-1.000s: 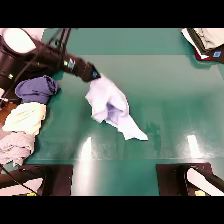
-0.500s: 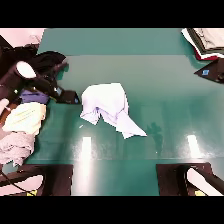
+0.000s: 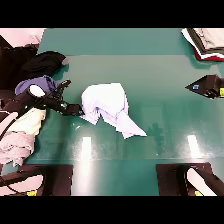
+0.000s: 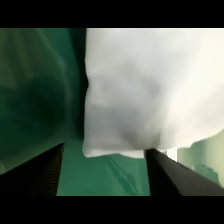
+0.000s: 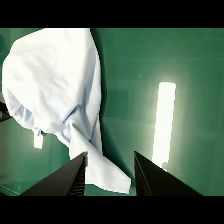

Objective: Fold the shirts.

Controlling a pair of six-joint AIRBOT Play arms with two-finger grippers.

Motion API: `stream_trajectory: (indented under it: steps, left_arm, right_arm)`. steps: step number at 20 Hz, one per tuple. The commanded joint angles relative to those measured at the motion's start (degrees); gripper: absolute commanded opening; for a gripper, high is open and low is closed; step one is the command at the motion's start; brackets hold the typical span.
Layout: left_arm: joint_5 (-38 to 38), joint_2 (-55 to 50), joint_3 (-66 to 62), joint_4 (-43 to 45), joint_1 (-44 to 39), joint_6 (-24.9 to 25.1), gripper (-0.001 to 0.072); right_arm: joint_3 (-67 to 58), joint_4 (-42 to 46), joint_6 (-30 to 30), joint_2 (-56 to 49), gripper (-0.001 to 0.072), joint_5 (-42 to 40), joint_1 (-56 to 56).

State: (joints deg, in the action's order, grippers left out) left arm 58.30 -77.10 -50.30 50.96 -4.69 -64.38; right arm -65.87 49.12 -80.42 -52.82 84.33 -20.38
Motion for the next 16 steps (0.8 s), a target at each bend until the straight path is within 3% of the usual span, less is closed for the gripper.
stream_trajectory:
  steps: [1,2,6,7,10,13,15,16]
  left_arm:
    - [-3.3,-0.9,0.9,-2.8,0.0,0.8,0.0509]
    - [-3.2,-1.3,0.9,-3.2,0.0,0.9,0.0377]
    - [-2.5,-2.4,0.8,-3.7,0.0,0.7,0.0353]
    - [-1.6,-2.4,0.5,-3.8,0.0,0.8,0.0046]
    - [2.1,-1.3,-3.0,-3.4,0.0,0.8,0.0023]
    - [4.5,3.2,-9.2,-2.9,0.0,0.8,0.0023]
    - [7.6,5.5,-12.9,-2.9,0.0,0.8,0.0024]
    - [9.0,6.2,-14.1,-2.9,0.0,0.8,0.0024]
  right_arm:
    - [0.9,-0.1,0.0,0.4,0.0354,-0.8,0.0]
    - [0.9,-0.1,0.0,0.4,0.0354,-0.9,0.0]
    - [0.9,0.0,0.0,0.4,0.0353,-1.4,0.0]
    - [0.9,0.0,0.0,0.4,0.0349,-1.4,0.0]
    - [0.9,1.2,0.1,0.3,0.0348,-1.4,1.3]
    - [4.3,5.3,0.1,0.3,0.0359,-3.5,9.4]
    - [10.5,4.5,0.1,-0.6,0.0613,-7.9,16.4]
    - [13.2,4.1,0.1,-2.2,0.0613,-9.4,20.1]
